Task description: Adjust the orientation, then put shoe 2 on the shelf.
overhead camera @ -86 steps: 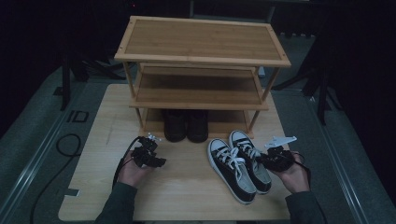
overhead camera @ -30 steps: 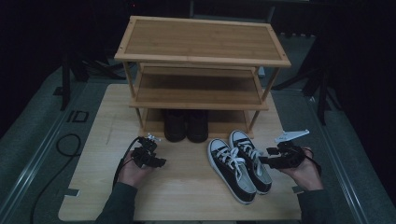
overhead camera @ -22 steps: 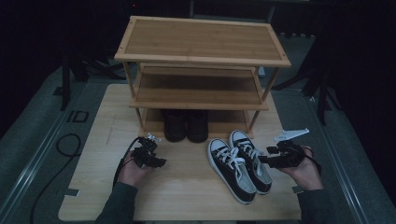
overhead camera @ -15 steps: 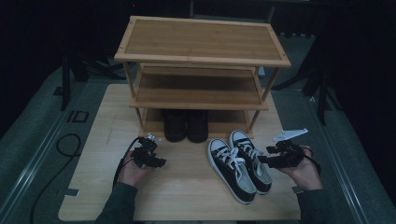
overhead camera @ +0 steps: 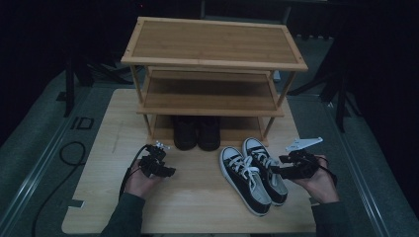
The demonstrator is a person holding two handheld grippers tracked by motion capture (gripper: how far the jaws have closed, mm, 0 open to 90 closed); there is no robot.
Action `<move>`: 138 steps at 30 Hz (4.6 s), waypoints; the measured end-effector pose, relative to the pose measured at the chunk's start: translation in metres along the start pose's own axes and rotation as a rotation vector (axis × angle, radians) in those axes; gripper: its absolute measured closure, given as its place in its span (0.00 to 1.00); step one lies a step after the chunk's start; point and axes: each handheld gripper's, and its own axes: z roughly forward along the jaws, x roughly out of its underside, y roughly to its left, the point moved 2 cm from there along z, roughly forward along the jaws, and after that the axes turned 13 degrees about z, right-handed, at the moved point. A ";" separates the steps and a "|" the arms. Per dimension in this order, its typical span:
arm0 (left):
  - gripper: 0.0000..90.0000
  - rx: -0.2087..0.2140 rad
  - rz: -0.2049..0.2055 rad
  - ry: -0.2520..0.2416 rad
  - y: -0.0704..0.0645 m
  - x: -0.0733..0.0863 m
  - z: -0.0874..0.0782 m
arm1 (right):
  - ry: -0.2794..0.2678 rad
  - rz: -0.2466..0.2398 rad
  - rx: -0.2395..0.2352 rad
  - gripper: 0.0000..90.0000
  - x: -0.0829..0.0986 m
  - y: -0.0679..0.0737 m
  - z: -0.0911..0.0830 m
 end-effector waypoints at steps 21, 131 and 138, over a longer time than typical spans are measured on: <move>0.51 0.002 0.000 0.003 0.000 0.000 0.000 | 0.003 -0.036 -0.029 0.50 0.000 0.014 -0.004; 0.51 0.004 -0.004 0.002 -0.001 -0.001 0.001 | 0.175 0.004 0.037 0.50 0.012 0.042 0.064; 0.51 0.002 0.009 0.012 -0.001 -0.001 0.001 | 0.182 0.005 0.046 0.52 0.012 0.042 0.068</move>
